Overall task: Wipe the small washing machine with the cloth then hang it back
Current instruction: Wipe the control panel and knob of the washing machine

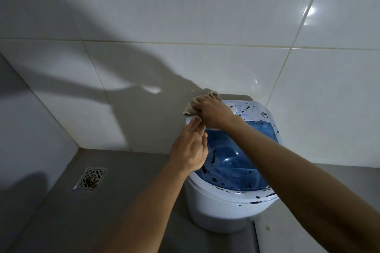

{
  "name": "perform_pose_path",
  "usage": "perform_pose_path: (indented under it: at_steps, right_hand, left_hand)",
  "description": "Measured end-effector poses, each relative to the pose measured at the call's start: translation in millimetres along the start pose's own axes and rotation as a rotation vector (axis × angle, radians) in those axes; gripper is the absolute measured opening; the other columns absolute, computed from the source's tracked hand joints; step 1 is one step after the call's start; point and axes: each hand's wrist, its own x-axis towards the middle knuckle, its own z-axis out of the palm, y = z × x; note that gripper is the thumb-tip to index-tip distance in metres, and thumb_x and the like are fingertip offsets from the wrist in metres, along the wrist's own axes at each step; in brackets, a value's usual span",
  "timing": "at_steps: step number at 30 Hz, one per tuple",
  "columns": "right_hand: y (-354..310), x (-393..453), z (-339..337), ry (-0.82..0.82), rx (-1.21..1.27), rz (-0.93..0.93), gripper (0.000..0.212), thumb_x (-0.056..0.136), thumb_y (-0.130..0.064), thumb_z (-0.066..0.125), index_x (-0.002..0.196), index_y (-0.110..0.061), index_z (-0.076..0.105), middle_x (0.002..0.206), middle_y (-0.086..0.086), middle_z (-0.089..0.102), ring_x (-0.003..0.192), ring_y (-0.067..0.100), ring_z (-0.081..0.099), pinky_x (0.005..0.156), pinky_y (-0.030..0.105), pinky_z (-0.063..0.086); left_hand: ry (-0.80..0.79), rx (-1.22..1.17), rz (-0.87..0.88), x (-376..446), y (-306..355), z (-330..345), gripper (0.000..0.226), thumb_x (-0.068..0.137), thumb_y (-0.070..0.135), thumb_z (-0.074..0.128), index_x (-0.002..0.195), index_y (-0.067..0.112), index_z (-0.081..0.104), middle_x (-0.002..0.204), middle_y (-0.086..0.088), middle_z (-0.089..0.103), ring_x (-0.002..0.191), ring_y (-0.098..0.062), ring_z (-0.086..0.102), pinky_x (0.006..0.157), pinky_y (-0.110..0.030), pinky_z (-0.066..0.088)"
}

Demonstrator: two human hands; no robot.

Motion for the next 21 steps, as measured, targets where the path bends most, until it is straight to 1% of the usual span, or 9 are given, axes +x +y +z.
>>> perform_pose_path:
  at_steps: [2, 4, 8, 10, 12, 15, 17, 19, 21]
  right_hand:
    - [0, 15, -12, -0.034, 0.040, 0.059, 0.042, 0.094, -0.011, 0.051, 0.133, -0.025, 0.059, 0.133, 0.003, 0.059, 0.122, 0.028, 0.055, 0.101, 0.041, 0.044]
    - [7, 23, -25, -0.097, 0.128, 0.099, 0.050, 0.090, 0.002, 0.048, 0.128, -0.026, 0.064, 0.124, 0.004, 0.065, 0.106, 0.027, 0.062, 0.083, 0.037, 0.049]
    - [38, 7, -54, -0.152, 0.277, 0.179, 0.035, 0.084, 0.013, 0.057, 0.098, -0.016, 0.072, 0.081, 0.000, 0.068, 0.078, 0.020, 0.065, 0.072, 0.036, 0.053]
    - [64, -9, -62, -0.139, 0.314, 0.265, 0.027, 0.088, 0.005, 0.061, 0.089, -0.020, 0.070, 0.079, 0.000, 0.065, 0.079, 0.022, 0.065, 0.073, 0.039, 0.056]
    - [93, -27, -65, -0.140, 0.319, 0.347, 0.018, 0.087, 0.000, 0.066, 0.079, -0.015, 0.067, 0.081, 0.006, 0.067, 0.084, 0.026, 0.066, 0.072, 0.036, 0.054]
    - [116, -48, -65, -0.118, 0.409, 0.482, 0.028, 0.086, 0.010, 0.058, 0.081, -0.015, 0.072, 0.080, 0.005, 0.071, 0.073, 0.020, 0.065, 0.058, 0.026, 0.051]
    - [117, -52, -65, -0.089, 0.436, 0.502, 0.030, 0.083, 0.012, 0.058, 0.084, -0.014, 0.074, 0.079, 0.004, 0.073, 0.067, 0.013, 0.065, 0.052, 0.022, 0.048]
    - [104, -46, -66, -0.103, 0.483, 0.491, 0.029, 0.082, 0.014, 0.057, 0.080, -0.012, 0.071, 0.064, 0.004, 0.070, 0.054, 0.009, 0.065, 0.045, 0.020, 0.047]
    - [87, -30, -61, -0.108, 0.496, 0.425, 0.036, 0.080, 0.015, 0.049, 0.075, -0.016, 0.067, 0.066, 0.003, 0.068, 0.066, 0.016, 0.066, 0.050, 0.023, 0.049]
  left_hand:
    - [-0.010, -0.005, -0.009, 0, -1, 1, 0.048, 0.102, 0.025, 0.030, 0.146, 0.008, 0.035, 0.157, -0.006, 0.027, 0.147, -0.014, 0.016, 0.117, -0.023, 0.010]
    - [-0.025, -0.017, -0.018, 1, -1, 2, 0.048, 0.102, 0.025, 0.030, 0.146, 0.008, 0.034, 0.158, -0.006, 0.026, 0.147, -0.014, 0.016, 0.120, -0.026, 0.012]
    - [-0.032, -0.033, -0.022, 0, -1, 1, 0.047, 0.102, 0.024, 0.032, 0.146, 0.008, 0.036, 0.157, -0.006, 0.028, 0.147, -0.014, 0.018, 0.120, -0.026, 0.013]
    - [-0.033, -0.042, -0.026, 0, -2, 1, 0.047, 0.102, 0.024, 0.032, 0.146, 0.008, 0.036, 0.157, -0.005, 0.027, 0.147, -0.014, 0.018, 0.121, -0.027, 0.013]
    - [-0.036, -0.046, -0.031, 0, -1, 2, 0.047, 0.102, 0.024, 0.032, 0.146, 0.008, 0.035, 0.157, -0.006, 0.027, 0.147, -0.014, 0.018, 0.121, -0.029, 0.013]
    - [-0.025, -0.039, -0.023, -1, 1, 3, 0.046, 0.102, 0.023, 0.033, 0.145, 0.007, 0.036, 0.156, -0.007, 0.029, 0.146, -0.016, 0.020, 0.121, -0.028, 0.014]
    - [-0.024, -0.034, -0.023, -1, 1, 4, 0.046, 0.102, 0.023, 0.032, 0.145, 0.007, 0.036, 0.156, -0.007, 0.030, 0.146, -0.016, 0.020, 0.121, -0.029, 0.015]
    - [-0.030, -0.031, -0.026, -2, 2, 5, 0.047, 0.102, 0.024, 0.032, 0.145, 0.007, 0.036, 0.156, -0.007, 0.029, 0.146, -0.016, 0.020, 0.121, -0.031, 0.016]
    - [-0.028, -0.032, -0.026, -2, 2, 4, 0.046, 0.102, 0.024, 0.033, 0.146, 0.008, 0.036, 0.156, -0.007, 0.029, 0.146, -0.016, 0.020, 0.121, -0.031, 0.016]
